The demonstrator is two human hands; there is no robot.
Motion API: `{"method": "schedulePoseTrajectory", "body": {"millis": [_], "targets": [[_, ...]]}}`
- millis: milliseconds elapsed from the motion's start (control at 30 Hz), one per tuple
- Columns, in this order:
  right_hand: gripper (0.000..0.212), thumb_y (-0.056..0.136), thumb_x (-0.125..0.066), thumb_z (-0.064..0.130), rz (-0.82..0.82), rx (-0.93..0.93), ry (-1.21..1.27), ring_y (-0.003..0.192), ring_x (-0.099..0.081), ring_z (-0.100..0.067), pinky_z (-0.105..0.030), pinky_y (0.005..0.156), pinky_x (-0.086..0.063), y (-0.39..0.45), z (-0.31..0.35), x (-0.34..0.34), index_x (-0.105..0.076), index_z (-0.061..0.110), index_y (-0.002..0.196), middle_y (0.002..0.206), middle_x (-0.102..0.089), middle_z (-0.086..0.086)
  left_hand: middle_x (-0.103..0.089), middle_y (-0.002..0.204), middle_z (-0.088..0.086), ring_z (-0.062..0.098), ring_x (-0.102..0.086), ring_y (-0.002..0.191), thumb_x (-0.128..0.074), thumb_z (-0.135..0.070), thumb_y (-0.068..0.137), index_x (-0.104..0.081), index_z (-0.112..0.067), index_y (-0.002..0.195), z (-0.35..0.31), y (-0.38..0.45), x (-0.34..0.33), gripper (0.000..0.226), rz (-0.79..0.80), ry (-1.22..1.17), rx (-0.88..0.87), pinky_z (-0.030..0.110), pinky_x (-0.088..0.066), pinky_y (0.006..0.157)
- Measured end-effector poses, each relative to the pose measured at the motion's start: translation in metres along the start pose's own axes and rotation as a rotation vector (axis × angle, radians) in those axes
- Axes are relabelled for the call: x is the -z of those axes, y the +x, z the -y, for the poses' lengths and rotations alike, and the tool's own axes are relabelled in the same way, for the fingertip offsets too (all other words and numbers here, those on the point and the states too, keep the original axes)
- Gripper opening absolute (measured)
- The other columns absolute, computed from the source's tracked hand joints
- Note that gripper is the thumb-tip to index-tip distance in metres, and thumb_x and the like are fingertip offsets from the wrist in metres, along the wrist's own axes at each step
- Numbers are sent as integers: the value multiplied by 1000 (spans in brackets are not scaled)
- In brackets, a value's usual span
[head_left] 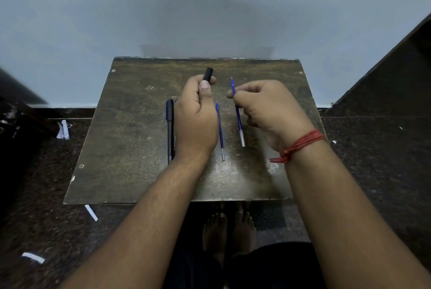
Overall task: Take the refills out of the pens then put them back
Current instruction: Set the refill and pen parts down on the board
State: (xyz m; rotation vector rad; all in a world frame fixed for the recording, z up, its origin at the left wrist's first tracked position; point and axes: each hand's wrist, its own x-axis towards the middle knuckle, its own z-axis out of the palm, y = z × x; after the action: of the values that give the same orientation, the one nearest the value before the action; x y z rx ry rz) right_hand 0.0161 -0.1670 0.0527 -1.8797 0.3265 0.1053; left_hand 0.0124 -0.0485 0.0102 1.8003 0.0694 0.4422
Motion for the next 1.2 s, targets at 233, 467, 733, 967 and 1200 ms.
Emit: {"method": "schedulePoseTrajectory", "body": {"millis": [233,467,733,967,1200], "targets": [[17,90,-58,-2,95,-168,598,53,-39,-9,-21,47,-24,8,-3,17,-69,5,81,62,-53,-1,-36,57,-11,7,-34,52,-39,-23,106,-63,-22,102,3,1,-2,24,16,-6,-14,32,-29,52],[14,95,-57,2,-196,-145,1009,56,-55,-12,-19,45,-37,25,-15,27,-65,6,84,66,-60,-5,-38,57,-11,4,-36,51,-41,-23,107,-64,-18,108,3,-3,-2,24,93,97,-36,25,-28,51],[10,95,-60,2,-344,-15,1038,58,-58,-10,-19,48,-41,30,-22,28,-65,6,88,71,-61,-5,-54,68,-10,16,-55,65,-47,-24,102,-66,-18,107,10,-6,-6,19,221,211,-182,37,-43,58],[13,95,-61,4,-344,79,850,62,-56,-9,-18,48,-39,27,-25,27,-63,10,84,73,-59,-2,-58,73,-10,15,-59,70,-46,-28,102,-66,-20,110,10,-8,-6,23,253,265,-216,37,-47,59],[12,93,-65,10,-251,126,594,68,-60,-9,-20,51,-41,23,-26,24,-70,18,85,74,-67,5,-54,70,-13,13,-55,67,-48,-27,101,-67,-18,108,11,-7,-8,22,271,277,-255,36,-45,58]]}}
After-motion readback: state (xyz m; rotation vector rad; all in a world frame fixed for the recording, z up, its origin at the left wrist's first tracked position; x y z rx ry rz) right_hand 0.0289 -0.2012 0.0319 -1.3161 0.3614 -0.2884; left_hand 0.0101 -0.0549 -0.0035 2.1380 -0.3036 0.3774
